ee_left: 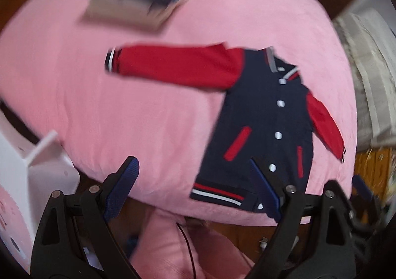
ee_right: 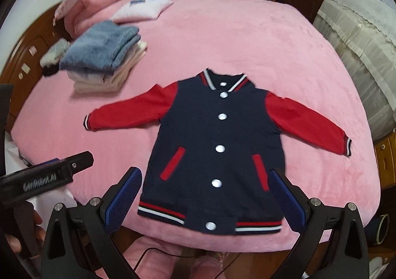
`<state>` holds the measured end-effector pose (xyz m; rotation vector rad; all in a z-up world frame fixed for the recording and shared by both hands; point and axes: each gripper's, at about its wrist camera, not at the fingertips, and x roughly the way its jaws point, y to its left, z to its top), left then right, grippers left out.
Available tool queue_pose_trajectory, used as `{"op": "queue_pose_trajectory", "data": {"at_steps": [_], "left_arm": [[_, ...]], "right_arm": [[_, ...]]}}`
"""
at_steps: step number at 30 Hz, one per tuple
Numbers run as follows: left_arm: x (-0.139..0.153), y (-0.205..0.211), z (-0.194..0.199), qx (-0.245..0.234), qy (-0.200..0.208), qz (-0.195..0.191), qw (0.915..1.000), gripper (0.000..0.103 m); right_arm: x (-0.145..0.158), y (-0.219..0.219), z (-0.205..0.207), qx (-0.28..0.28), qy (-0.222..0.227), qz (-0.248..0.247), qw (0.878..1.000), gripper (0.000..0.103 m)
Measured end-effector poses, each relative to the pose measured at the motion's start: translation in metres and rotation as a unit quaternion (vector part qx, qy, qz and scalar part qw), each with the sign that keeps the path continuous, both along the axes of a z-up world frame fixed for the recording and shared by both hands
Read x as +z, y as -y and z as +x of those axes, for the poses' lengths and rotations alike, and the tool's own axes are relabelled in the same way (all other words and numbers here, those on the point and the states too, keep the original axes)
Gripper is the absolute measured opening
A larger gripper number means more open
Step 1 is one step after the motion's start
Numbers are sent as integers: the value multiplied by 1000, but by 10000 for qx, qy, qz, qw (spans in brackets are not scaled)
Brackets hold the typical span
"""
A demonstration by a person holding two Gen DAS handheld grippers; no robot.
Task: Fold large clothes
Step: 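Grasp the red sleeve cuff with the left gripper and lift it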
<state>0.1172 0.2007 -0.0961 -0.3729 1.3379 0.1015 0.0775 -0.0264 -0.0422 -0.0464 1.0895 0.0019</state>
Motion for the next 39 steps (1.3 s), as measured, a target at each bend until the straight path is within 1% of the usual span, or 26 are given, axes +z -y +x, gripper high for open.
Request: {"op": "queue_pose_trajectory", "data": {"at_steps": [2, 3, 5, 7, 9, 11, 13, 14, 16, 17, 18, 19, 21, 23, 25, 26, 27, 28, 29, 30, 32, 33, 35, 36, 38, 39], "left_arm": [[-20, -27, 14, 289, -228, -126, 9992, 88], [-29, -40, 20, 407, -320, -72, 9986, 88], [-48, -62, 34, 508, -489, -4, 9975, 88], [-67, -82, 48, 540, -674, -21, 9963, 88], [-87, -101, 61, 693, -837, -84, 9940, 88], [-104, -119, 71, 949, -874, -304, 9912, 88], [-125, -141, 82, 1218, -840, -714, 9864, 87], [-135, -150, 87, 1361, -819, -904, 9832, 86], [-153, -167, 92, 1683, -752, -1211, 9754, 79], [-162, -175, 93, 1910, -713, -1389, 9691, 71], [-171, -183, 93, 2144, -700, -1532, 9621, 66], [-177, -188, 93, 2361, -697, -1633, 9554, 63], [-186, -195, 93, 2735, -612, -1688, 9450, 59], [-191, -197, 97, 2887, -463, -1699, 9411, 57], [-191, -195, 99, 2897, -222, -1660, 9424, 48], [-190, -194, 101, 2894, -75, -1614, 9435, 32], [-189, -191, 103, 2886, 8, -1578, 9443, 27], [-189, -190, 107, 2879, 47, -1509, 9457, 27], [-189, -187, 111, 2886, 89, -1423, 9468, 23], [-185, -183, 114, 2925, 170, -1382, 9461, 22], [-178, -178, 115, 2971, 427, -1309, 9449, 21], [-172, -173, 118, 2915, 564, -1258, 9466, 20], [-158, -163, 122, 2718, 868, -1112, 9520, 20], [-147, -154, 124, 2561, 1126, -989, 9550, 20], [-131, -143, 127, 2336, 1404, -811, 9587, 20], [-119, -131, 133, 2154, 1504, -709, 9623, 20]], "right_arm": [[-13, -24, 20, -9, -159, -133, 9998, 103], [-21, -35, 28, -39, -232, -174, 9996, 103], [-36, -55, 43, -101, -378, -192, 9990, 103], [-53, -76, 57, -131, -557, -182, 9982, 103], [-71, -98, 73, -122, -751, -242, 9968, 103], [-86, -110, 80, -131, -828, -285, 9961, 103], [-99, -120, 86, -143, -842, -301, 9959, 103], [-106, -128, 93, -149, -842, -308, 9959, 103], [-118, -137, 103, -135, -884, -304, 9955, 103], [-125, -142, 110, -128, -915, -308, 9952, 103], [-130, -145, 115, -124, -930, -312, 9951, 103], [-132, -143, 116, -133, -941, -331, 9949, 103], [-141, -144, 127, -193, -958, -350, 9946, 103], [-145, -137, 131, -286, -953, -353, 9944, 103], [-150, -129, 136, -403, -940, -336, 9942, 103], [-152, -124, 138, -460, -934, -329, 9940, 103], [-156, -121, 141, -549, -918, -320, 9937, 103], [-158, -116, 142, -603, -904, -314, 9936, 103], [-159, -111, 143, -640, -898, -320, 9934, 103], [-162, -107, 145, -695, -894, -362, 9929, 103], [-165, -98, 145, -788, -892, -417, 9920, 103], [-166, -92, 145, -860, -890, -381, 9916, 103], [-167, -81, 142, -973, -897, -307, 9907, 103], [-168, -78, 140, -1017, -902, -274, 9903, 103], [-169, -68, 136, -1081, -907, -198, 9898, 103], [-169, -63, 134, -1112, -904, -174, 9895, 103]]}}
